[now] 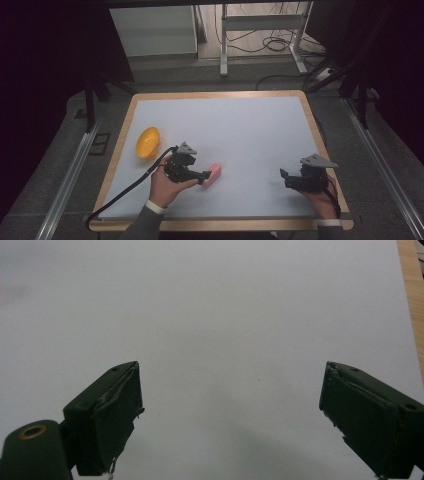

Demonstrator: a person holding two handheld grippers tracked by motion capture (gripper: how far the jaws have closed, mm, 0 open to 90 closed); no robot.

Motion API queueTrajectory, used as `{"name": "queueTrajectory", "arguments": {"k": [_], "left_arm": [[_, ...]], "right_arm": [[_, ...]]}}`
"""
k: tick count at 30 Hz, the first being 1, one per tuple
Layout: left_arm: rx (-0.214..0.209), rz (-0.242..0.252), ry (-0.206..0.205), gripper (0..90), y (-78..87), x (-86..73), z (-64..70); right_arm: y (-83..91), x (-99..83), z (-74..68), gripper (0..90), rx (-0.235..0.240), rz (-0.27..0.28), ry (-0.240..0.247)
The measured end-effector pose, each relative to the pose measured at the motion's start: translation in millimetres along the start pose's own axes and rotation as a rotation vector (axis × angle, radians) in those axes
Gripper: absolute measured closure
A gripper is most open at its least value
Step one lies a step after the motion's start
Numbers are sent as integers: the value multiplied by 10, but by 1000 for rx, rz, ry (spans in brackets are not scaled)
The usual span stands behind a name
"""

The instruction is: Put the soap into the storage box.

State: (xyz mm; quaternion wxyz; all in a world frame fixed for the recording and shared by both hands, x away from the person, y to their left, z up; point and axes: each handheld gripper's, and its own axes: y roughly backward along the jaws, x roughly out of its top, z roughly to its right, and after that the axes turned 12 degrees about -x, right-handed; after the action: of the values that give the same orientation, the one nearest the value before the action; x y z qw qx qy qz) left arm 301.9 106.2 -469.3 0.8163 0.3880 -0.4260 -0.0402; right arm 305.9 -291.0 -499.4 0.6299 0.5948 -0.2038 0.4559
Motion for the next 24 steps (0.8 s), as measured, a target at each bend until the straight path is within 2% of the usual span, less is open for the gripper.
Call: {"name": "queueTrajectory", "arguments": {"k": [13,16,20,24], "left_arm": [[-6,-28,27,240,-177,-5,-33],[16,-48,17,241,-218,6,-15],[8,-60,2,241,-284,42,25],[12,-63,24,253,-341,50,-6]], "right_arm": [[-18,-10,-3,97,-1,-6,4],[-22,-13,-1,97,-3,-10,1],[-24,-15,-2,97,-6,-14,2],[-24,-17,5,97,-10,-14,1]]}}
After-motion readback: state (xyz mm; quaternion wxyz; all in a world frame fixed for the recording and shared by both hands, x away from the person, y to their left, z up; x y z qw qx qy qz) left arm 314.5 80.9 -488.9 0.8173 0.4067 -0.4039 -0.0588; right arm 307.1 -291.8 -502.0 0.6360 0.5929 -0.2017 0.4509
